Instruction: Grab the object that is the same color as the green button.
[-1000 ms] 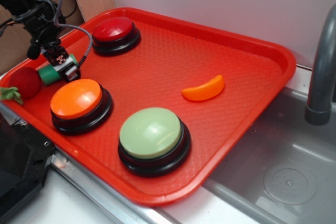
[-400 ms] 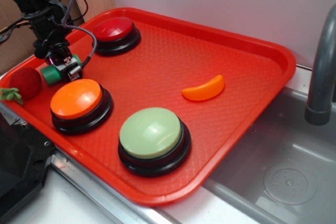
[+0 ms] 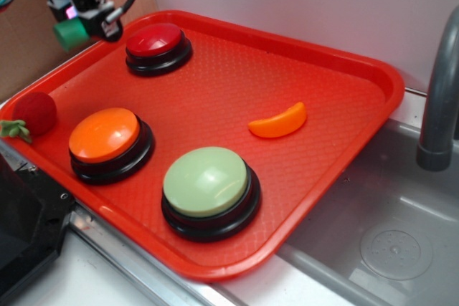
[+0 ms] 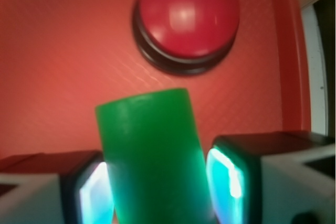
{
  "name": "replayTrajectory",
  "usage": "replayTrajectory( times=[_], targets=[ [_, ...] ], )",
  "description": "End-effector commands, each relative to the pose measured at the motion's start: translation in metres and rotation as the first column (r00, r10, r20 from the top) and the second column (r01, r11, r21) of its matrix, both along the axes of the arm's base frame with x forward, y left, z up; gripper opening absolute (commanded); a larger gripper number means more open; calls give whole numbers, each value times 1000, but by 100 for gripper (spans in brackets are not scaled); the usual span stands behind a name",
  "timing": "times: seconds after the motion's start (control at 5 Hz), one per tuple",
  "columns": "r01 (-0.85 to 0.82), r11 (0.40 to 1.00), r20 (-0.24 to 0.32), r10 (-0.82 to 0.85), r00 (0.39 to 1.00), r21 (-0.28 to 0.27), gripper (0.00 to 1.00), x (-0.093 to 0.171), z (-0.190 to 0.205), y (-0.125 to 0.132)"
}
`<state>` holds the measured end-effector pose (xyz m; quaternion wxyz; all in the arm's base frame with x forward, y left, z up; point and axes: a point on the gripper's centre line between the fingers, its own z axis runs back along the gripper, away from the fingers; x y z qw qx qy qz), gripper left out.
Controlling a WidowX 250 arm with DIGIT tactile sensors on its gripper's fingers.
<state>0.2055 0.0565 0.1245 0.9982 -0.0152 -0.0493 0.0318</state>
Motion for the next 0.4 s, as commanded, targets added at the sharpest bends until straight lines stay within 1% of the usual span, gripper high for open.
replayTrajectory(
  times=[0.0, 0.2],
  targets=[
    [-7, 997, 110, 15, 994, -74, 0, 38, 75, -39],
    [10, 999, 115, -5, 993, -47, 0, 44, 80, -47]
  ],
)
